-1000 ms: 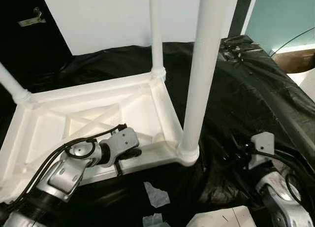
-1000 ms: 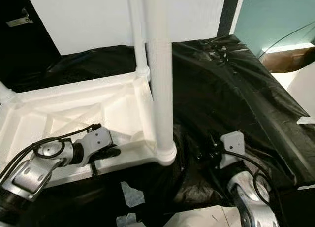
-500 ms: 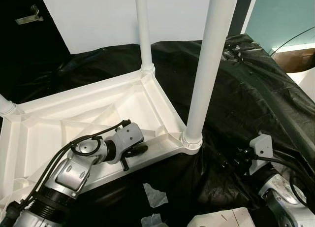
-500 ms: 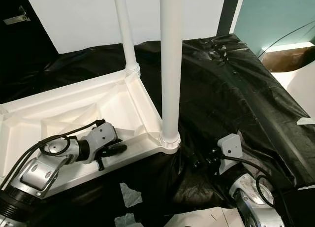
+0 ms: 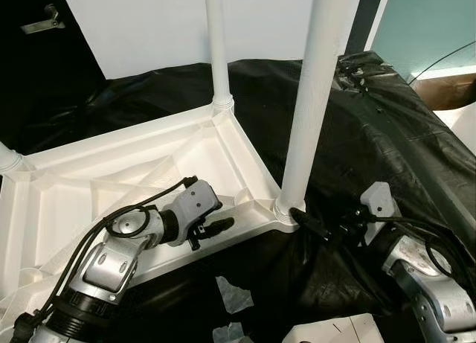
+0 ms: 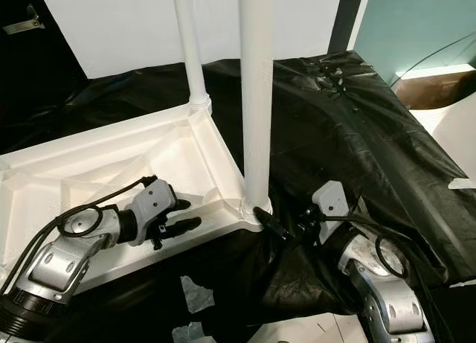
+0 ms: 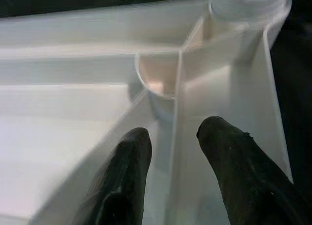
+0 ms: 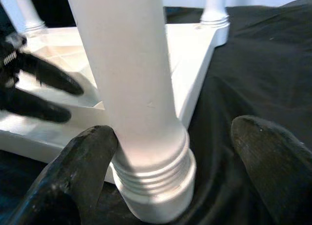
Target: Building children table
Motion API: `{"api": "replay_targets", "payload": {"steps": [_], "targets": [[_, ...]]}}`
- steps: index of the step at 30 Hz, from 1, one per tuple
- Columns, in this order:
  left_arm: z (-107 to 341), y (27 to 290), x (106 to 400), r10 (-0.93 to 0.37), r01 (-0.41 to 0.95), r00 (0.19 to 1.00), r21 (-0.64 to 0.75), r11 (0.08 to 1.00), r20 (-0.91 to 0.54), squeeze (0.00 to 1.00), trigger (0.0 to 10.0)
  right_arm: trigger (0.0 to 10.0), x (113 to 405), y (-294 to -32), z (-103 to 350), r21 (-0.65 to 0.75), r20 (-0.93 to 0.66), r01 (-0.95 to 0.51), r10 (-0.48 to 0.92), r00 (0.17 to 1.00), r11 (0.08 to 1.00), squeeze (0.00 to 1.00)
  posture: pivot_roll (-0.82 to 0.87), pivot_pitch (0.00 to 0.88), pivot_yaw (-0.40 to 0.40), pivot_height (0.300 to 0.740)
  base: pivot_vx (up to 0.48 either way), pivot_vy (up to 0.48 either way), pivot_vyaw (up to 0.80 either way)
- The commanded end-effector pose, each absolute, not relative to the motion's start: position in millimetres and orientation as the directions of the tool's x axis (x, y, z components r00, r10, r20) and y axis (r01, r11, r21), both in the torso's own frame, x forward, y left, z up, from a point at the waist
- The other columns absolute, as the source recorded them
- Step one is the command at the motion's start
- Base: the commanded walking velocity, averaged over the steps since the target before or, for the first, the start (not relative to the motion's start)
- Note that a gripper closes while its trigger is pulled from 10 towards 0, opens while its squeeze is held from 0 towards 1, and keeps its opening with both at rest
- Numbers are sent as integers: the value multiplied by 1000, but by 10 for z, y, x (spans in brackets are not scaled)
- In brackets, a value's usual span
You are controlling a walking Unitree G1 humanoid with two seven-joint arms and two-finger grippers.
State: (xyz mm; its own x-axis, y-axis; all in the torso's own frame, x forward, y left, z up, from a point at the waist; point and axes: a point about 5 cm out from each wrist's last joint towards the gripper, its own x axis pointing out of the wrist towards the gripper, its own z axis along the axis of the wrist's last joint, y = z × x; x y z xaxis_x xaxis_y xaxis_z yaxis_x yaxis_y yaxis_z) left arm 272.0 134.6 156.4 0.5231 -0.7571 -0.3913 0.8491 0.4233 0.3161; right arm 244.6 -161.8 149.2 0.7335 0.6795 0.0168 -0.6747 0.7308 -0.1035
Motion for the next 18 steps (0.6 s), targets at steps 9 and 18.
{"api": "replay_targets", "payload": {"steps": [9, 18], "targets": [[1783, 1412, 2649, -689, 723, 687, 319, 613, -231, 0, 10000, 10000, 2608, -1500, 1505, -109, 3, -741, 745, 667, 663, 0, 85, 73, 5, 740, 0, 0, 0], [1735, 1393, 2439, -679, 700, 711, 268, 662, -181, 0, 10000, 4510, 2900, -1401, 1558, -158, -7, -797, 807, 591, 583, 0, 110, 60, -8, 740, 0, 0, 0]]}}
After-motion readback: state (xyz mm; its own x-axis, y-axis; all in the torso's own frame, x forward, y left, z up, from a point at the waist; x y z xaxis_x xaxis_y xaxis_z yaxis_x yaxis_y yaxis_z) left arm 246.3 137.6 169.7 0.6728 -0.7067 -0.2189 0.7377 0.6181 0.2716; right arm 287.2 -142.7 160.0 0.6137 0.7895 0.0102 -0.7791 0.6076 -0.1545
